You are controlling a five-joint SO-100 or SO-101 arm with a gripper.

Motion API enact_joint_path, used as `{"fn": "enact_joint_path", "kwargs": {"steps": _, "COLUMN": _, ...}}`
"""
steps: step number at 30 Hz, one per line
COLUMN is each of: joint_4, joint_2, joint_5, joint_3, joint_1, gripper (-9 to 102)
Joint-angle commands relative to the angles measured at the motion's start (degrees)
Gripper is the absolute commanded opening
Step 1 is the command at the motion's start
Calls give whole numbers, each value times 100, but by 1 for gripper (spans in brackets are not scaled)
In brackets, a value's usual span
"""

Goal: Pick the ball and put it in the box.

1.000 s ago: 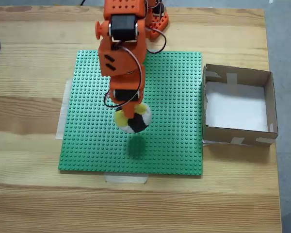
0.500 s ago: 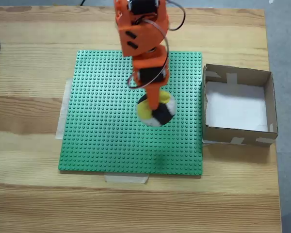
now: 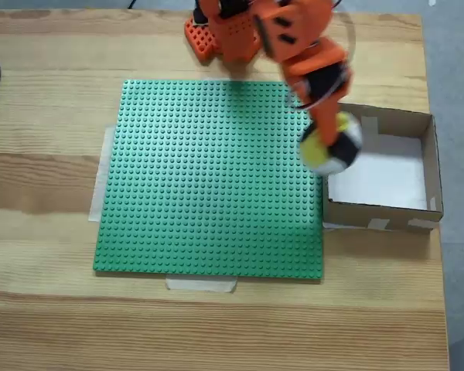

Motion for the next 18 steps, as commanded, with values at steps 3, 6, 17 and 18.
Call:
{"fn": "enact_joint_path", "kwargs": {"steps": 3, "joint_4": -26, "joint_2": 378, "joint_5": 132, "joint_3": -439, "joint_1": -545, "gripper": -1}}
{"fn": "enact_joint_path", "kwargs": {"steps": 6, "joint_4": -44, "joint_2": 378, "joint_5": 158, "joint_3": -439, "joint_1": -791, "gripper": -1}}
{"fn": "enact_joint_path", "kwargs": {"steps": 17, "joint_4": -35, "joint_2": 369, "joint_5": 211, "joint_3": -404, "joint_1": -1195, "gripper": -1}}
{"fn": "enact_joint_path", "kwargs": {"steps": 18, "joint_4": -44, "joint_2": 360, "joint_5": 220, "joint_3": -404, "joint_1": -1195, "gripper": -1}}
